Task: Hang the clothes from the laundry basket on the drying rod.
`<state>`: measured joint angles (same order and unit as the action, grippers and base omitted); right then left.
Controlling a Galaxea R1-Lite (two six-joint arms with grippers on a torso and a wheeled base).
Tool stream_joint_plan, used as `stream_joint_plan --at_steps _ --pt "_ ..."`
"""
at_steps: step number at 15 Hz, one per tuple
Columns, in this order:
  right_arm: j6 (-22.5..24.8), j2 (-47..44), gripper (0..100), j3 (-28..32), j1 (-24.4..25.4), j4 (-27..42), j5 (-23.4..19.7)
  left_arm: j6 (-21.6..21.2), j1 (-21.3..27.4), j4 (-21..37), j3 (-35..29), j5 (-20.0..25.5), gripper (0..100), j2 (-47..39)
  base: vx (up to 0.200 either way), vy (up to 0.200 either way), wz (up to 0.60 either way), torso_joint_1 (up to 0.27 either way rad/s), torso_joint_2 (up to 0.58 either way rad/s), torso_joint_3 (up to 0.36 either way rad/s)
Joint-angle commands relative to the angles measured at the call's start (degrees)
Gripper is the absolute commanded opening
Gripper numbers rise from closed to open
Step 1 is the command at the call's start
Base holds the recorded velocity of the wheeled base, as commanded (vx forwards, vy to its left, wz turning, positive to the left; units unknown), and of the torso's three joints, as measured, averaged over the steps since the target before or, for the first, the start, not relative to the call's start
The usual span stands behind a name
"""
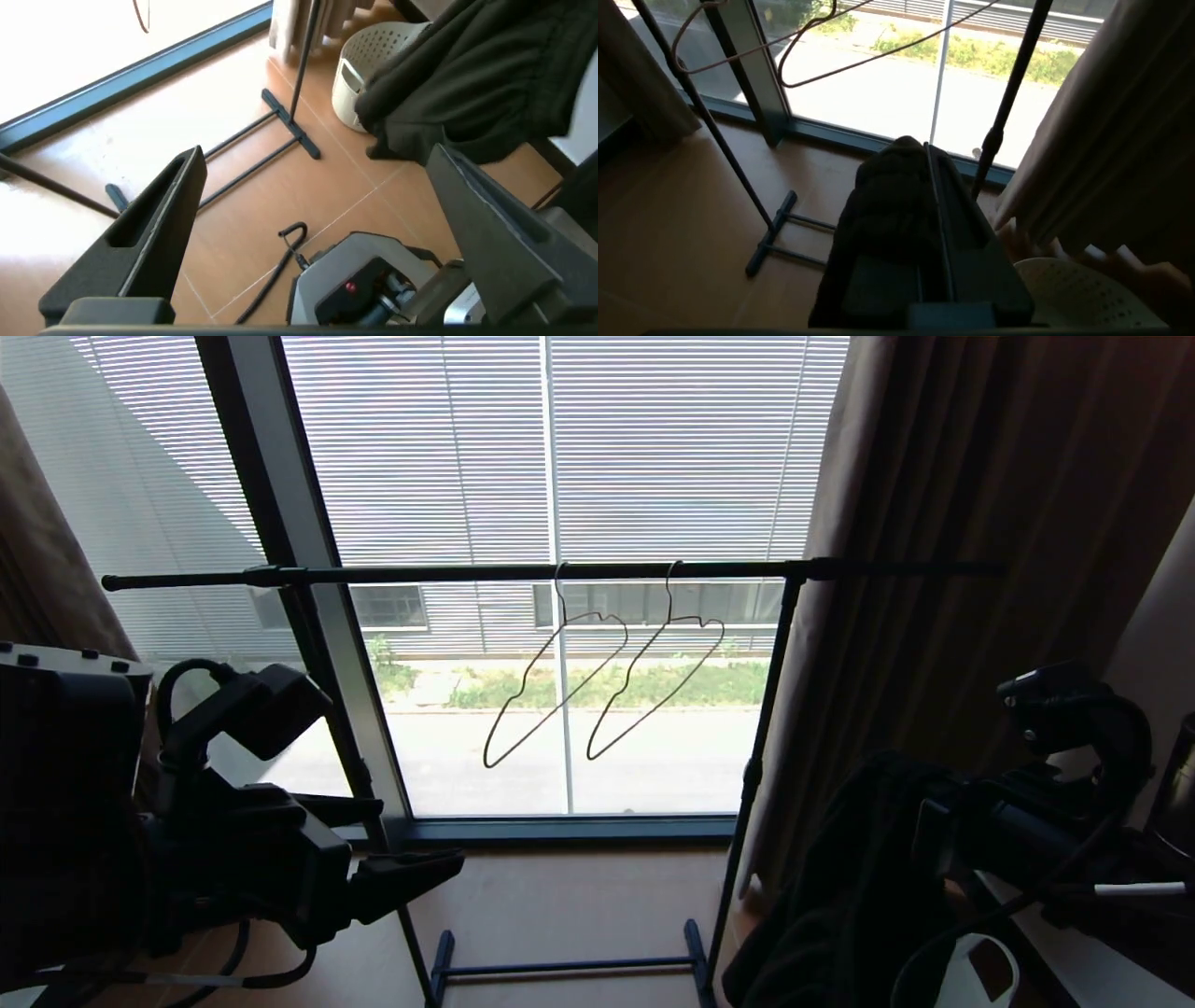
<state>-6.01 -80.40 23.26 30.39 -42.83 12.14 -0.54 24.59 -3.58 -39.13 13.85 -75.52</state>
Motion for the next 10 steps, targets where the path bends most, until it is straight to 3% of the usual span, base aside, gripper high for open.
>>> stream_joint_plan --at_steps 1,6,9,10 --pt "0.03 1.12 0 -0.50 -0.24 -0.07 -0.01 0.01 -0.15 -0.28 1.08 -0.40 100 -1.65 0.000 0.000 0.00 0.000 0.00 0.000" --pt "0.56 1.21 0 -0.50 -0.24 -0.07 -0.01 -0.08 -1.12 -1.69 2.04 -0.40 100 -1.56 0.200 0.000 0.00 -0.002 0.00 0.002" --pt "0.82 1.30 0 -0.50 -0.33 -0.07 -0.01 -0.87 -2.79 -4.68 1.87 -0.31 100 -3.32 0.000 0.000 0.00 0.000 0.00 0.000" --pt "0.91 1.30 0 -0.41 -0.33 -0.07 -0.01 -3.33 -3.85 -5.73 1.16 -0.49 100 -4.90 0.000 0.000 0.00 0.000 0.00 0.000"
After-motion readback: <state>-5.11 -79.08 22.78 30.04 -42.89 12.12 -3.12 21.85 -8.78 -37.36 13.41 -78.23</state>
